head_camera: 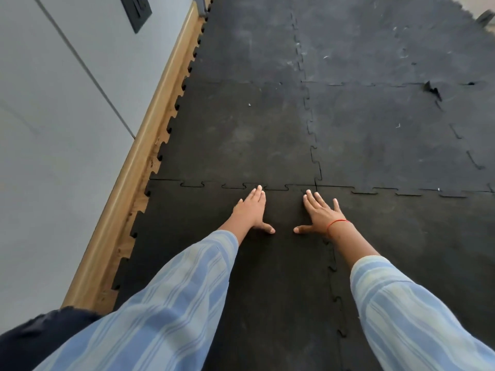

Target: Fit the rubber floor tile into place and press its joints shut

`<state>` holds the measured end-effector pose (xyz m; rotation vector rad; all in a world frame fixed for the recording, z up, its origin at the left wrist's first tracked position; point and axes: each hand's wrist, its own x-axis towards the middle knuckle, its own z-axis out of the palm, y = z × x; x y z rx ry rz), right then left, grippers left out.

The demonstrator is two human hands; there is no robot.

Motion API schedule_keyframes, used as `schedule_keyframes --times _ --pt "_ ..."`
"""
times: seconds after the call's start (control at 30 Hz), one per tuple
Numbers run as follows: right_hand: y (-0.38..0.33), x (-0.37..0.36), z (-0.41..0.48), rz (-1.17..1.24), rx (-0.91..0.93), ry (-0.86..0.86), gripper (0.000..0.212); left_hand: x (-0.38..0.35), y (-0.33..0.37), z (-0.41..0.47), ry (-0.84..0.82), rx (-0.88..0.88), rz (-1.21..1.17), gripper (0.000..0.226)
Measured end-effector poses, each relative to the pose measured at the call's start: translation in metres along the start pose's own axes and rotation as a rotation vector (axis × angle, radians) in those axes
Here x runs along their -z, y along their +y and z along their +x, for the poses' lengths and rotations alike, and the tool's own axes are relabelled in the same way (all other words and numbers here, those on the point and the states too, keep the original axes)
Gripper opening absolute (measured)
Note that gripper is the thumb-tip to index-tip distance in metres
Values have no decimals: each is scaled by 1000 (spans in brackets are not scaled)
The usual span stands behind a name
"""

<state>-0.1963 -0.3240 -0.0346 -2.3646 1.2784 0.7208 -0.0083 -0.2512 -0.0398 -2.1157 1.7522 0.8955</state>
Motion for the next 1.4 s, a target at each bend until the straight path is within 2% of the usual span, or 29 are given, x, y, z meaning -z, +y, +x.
schedule_keyframes --times 0.07,0.27,0.4,0.5,0.57,0.63,0.77,1.13,1.23,1.3,1.4 --pt "-7 -6 2 -30 92 38 107 1 -17 -1 8 81 -19 129" --pt "-38 2 30 34 -24 15 119 -7 -27 10 -26 66 16 130" --pt "-50 17 30 -2 -20 -37 111 2 -39 1 5 41 -27 124" --pt "-67 8 24 45 59 -59 106 6 -73 -13 29 212 -97 130" --pt "-81 3 24 63 68 -63 113 7 -105 -23 22 395 -163 135" --pt "-93 5 28 55 81 -61 122 9 -133 -31 13 505 -196 139" --pt "-111 8 42 22 172 -48 130 11 -164 -29 -27 503 -187 144" --pt "-119 25 50 136 151 -168 132 23 -159 -24 -60 542 -193 141" --pt "-116 32 41 138 135 -210 121 26 -150 -40 -118 502 -246 126" --pt "-118 43 26 128 156 -263 98 34 -129 -59 -168 477 -305 113" --pt "-133 71 -7 157 213 -177 74 60 -89 -92 -147 422 -369 85"
